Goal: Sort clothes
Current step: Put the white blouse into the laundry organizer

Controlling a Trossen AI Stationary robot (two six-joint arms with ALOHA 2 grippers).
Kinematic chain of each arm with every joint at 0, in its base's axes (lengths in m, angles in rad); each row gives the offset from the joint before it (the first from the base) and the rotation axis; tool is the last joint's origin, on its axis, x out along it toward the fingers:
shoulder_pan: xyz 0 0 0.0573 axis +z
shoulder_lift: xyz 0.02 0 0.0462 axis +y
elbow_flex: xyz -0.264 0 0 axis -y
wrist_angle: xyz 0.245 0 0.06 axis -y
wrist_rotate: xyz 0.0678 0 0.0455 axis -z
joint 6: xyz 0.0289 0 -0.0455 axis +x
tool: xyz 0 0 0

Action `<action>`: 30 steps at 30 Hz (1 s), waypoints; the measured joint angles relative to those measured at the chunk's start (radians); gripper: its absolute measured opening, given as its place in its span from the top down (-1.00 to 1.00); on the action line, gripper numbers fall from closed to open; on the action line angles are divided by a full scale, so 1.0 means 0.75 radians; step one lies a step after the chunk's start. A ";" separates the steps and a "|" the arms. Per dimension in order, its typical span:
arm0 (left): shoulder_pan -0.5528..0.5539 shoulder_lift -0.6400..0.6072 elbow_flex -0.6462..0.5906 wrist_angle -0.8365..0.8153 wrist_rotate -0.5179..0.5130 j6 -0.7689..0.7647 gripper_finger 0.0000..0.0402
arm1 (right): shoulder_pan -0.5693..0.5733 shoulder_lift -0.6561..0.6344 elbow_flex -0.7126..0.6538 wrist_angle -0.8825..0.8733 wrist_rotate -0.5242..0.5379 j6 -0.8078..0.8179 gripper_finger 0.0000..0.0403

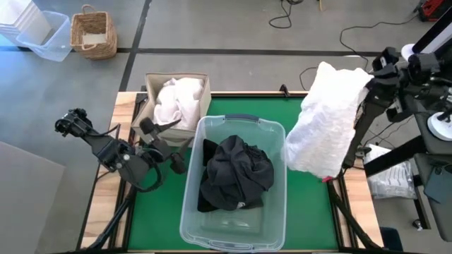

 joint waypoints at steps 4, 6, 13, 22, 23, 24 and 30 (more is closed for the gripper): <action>0.000 -0.003 -0.001 -0.121 -0.004 -0.100 -0.40 | 0.000 0.001 0.000 0.129 -0.107 -0.132 0.94; 0.000 -0.005 -0.001 -0.169 -0.005 -0.150 -0.40 | 0.000 0.009 0.000 0.185 -0.127 -0.198 0.94; 0.000 -0.005 -0.001 -0.244 -0.022 -0.216 -0.40 | 0.000 0.017 -0.001 0.246 -0.131 -0.273 0.94; 0.000 -0.010 0.027 -0.242 -0.101 -0.207 -0.40 | 0.000 0.064 -0.001 0.676 -0.263 -0.683 0.94; 0.000 -0.010 0.030 -0.242 -0.100 -0.208 -0.40 | 0.000 0.069 -0.001 0.721 -0.263 -0.738 0.94; 0.000 -0.010 0.030 -0.243 -0.100 -0.206 -0.40 | 0.000 0.070 -0.001 0.762 -0.266 -0.788 0.94; 0.000 -0.012 0.035 -0.246 -0.142 -0.070 -0.40 | 0.000 0.073 0.005 0.885 -0.431 -0.853 0.94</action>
